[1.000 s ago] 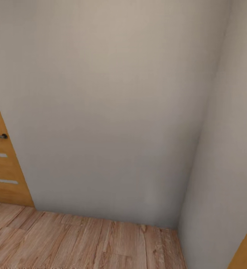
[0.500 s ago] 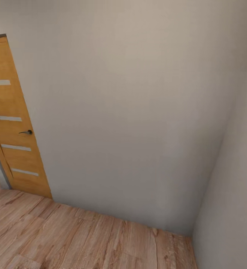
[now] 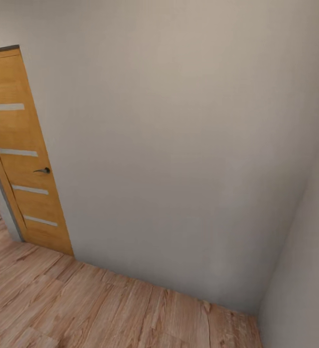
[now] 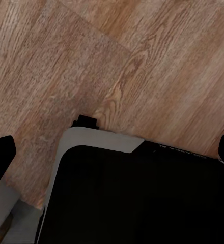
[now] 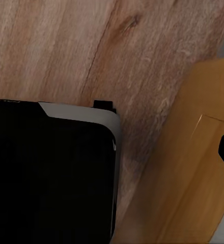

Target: Move the two storage containers from the living room to the garage. In the garage, place one container on the floor and stack the other container on top of it (either order is fine).

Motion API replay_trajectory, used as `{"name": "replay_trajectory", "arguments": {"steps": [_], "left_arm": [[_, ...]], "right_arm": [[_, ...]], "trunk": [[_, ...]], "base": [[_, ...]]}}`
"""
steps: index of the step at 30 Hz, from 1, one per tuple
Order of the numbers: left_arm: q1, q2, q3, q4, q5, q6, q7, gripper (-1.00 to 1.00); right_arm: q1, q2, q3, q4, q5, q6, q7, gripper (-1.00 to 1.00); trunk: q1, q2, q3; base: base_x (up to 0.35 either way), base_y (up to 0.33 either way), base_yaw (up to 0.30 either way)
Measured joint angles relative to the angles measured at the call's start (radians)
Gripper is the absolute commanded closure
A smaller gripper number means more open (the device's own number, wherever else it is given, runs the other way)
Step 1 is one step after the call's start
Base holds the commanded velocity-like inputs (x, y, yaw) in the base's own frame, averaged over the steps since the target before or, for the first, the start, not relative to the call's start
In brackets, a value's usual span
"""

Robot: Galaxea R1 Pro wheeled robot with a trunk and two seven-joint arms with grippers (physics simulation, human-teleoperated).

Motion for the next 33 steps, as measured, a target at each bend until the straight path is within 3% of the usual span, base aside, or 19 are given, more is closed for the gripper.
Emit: {"name": "replay_trajectory", "arguments": {"steps": [15,33], "left_arm": [[0.0,0.0,0.0,0.0,0.0,-0.001,0.0,-1.0],[0.0,0.0,0.0,0.0,0.0,-0.001,0.0,-1.0]], "right_arm": [[0.0,0.0,0.0,0.0,-0.001,-0.002,-0.001,-1.0],[0.0,0.002,-0.004,0.0,-0.001,-0.004,-0.002,-1.0]], "trunk": [[0.0,0.0,0.0],[0.0,0.0,0.0]], "base": [[0.305,0.0,0.041],[0.013,0.0,0.27]]}}
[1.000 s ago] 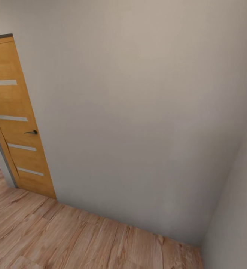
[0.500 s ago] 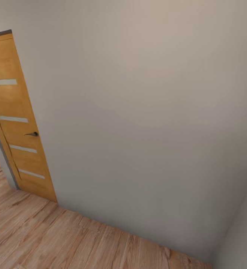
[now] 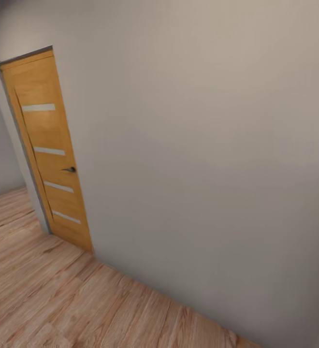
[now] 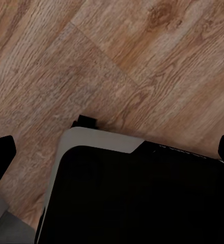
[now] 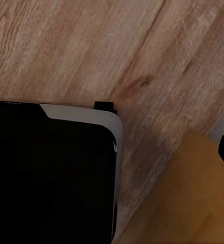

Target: Move the two storage containers from the living room to the garage. In the garage, place one container on the floor and stack the other container on top of it (either order is fine).

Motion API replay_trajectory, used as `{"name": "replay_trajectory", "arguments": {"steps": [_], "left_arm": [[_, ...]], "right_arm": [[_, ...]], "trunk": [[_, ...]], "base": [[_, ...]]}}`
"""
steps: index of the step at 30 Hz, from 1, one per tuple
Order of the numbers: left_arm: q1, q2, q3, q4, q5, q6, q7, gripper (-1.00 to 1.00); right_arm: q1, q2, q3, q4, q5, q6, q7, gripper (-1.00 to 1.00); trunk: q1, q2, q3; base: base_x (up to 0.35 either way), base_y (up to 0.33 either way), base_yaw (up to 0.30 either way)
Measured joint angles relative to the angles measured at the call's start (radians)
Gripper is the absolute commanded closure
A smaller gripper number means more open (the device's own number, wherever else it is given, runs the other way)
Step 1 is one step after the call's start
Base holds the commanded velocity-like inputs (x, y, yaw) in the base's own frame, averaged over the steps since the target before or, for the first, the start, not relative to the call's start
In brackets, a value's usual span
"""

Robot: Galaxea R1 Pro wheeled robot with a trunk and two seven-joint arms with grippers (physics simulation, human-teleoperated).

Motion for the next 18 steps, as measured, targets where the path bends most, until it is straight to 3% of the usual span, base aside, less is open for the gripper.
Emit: {"name": "replay_trajectory", "arguments": {"steps": [18], "left_arm": [[0.0,0.0,0.0,0.0,0.002,0.0,0.0,-1.0]], "right_arm": [[0.0,0.0,0.003,0.0,0.001,0.0,0.0,-1.0]], "trunk": [[0.0,0.0,0.0]], "base": [[0.0,0.0,0.273]]}}
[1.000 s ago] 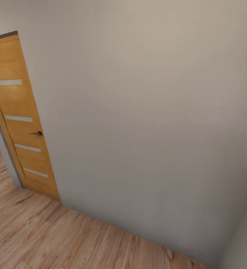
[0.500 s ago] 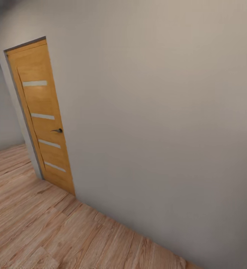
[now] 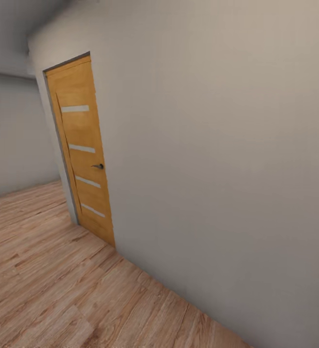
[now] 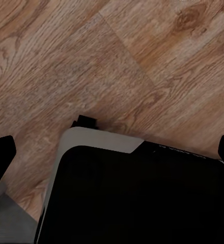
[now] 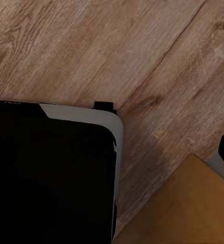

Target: Move the two storage containers from the living room to the garage. In the garage, place one container on the floor and stack the other container on top of it (either order is fine).

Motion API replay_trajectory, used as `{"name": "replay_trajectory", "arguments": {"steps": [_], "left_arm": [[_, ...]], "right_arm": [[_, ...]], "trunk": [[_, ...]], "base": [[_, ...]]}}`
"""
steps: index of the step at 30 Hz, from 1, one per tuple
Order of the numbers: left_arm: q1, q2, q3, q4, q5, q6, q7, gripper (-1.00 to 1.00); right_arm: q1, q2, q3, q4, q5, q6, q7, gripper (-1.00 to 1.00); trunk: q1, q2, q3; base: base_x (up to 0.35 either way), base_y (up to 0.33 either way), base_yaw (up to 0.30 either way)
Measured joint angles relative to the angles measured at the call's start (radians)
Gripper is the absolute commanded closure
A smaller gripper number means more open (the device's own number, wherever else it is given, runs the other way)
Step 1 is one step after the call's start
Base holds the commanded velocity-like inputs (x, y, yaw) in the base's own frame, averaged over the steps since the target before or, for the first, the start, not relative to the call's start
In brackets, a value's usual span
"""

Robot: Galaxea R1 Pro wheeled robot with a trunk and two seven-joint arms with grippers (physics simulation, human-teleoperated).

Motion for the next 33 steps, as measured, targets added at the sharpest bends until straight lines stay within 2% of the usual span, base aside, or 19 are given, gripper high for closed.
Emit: {"name": "replay_trajectory", "arguments": {"steps": [33], "left_arm": [[0.0,0.0,0.0,0.0,0.001,-0.001,0.0,-1.0]], "right_arm": [[0.0,-0.002,0.001,0.0,-0.001,-0.002,0.0,-1.0]], "trunk": [[0.0,0.0,0.0]], "base": [[0.0,0.0,0.272]]}}
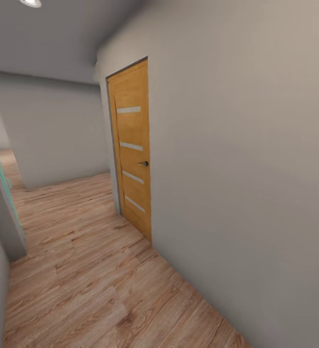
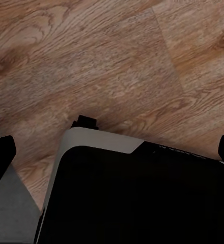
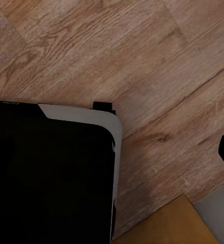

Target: Move the two storage containers from the living room to the garage. In the garage, place one container on the floor and stack the other container on top of it (either order is fine).

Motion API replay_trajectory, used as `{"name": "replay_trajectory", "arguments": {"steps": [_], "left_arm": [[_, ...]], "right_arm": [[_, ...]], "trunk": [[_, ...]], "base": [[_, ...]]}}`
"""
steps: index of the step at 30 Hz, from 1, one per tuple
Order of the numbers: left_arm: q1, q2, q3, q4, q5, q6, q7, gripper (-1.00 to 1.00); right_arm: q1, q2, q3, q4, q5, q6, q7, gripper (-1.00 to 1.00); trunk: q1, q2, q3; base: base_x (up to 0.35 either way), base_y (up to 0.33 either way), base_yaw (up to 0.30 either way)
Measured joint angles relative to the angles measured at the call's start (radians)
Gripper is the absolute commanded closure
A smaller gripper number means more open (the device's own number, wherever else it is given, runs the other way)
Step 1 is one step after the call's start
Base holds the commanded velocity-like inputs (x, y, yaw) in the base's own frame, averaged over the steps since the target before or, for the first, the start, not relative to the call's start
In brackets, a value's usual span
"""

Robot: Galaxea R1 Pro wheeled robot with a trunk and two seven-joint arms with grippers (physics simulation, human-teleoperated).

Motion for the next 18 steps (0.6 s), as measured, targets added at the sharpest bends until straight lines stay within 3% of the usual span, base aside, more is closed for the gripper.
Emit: {"name": "replay_trajectory", "arguments": {"steps": [11,18], "left_arm": [[0.0,-0.001,0.0,0.0,0.0,0.001,0.0,-1.0],[0.0,-0.001,0.0,0.0,0.0,0.001,0.0,-1.0]], "right_arm": [[0.0,0.0,0.0,0.0,0.0,-0.001,0.0,-1.0],[0.0,0.001,0.0,0.0,0.0,0.0,0.0,-1.0]], "trunk": [[0.0,0.0,0.0],[0.0,0.0,0.0]], "base": [[0.004,0.0,0.272],[0.215,0.0,0.27]]}}
